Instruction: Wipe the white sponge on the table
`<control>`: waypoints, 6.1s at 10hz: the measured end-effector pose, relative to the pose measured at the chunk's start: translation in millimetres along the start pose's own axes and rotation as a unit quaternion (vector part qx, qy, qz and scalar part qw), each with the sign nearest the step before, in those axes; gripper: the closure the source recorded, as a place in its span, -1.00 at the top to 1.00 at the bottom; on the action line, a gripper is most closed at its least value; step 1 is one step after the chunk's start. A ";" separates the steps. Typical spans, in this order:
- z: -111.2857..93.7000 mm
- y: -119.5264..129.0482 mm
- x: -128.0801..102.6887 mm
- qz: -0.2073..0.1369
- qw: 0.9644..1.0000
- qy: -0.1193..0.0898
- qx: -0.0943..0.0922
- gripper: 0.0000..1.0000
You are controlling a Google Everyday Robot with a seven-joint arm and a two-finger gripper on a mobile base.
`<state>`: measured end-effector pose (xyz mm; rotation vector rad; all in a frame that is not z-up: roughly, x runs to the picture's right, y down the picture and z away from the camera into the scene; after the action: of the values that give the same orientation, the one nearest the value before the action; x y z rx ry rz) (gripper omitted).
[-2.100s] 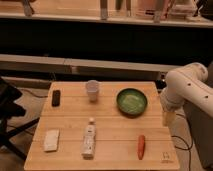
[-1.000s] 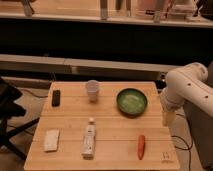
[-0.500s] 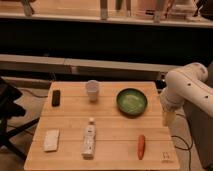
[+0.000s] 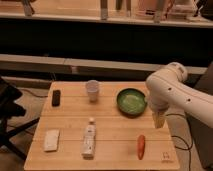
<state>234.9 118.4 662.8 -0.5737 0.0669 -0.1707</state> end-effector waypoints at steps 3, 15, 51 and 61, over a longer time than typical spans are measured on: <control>-1.3 3.1 -19.8 -0.036 0.999 0.007 0.001 0.60; -4.2 -1.1 -122.8 -0.170 0.985 0.018 0.008 0.60; -12.1 -25.0 -328.0 -0.453 0.890 -0.016 0.053 0.60; -2.8 -5.1 -393.1 -0.525 0.850 -0.008 0.034 0.60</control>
<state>-152.8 183.1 669.3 -0.4886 -0.2842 -1.2372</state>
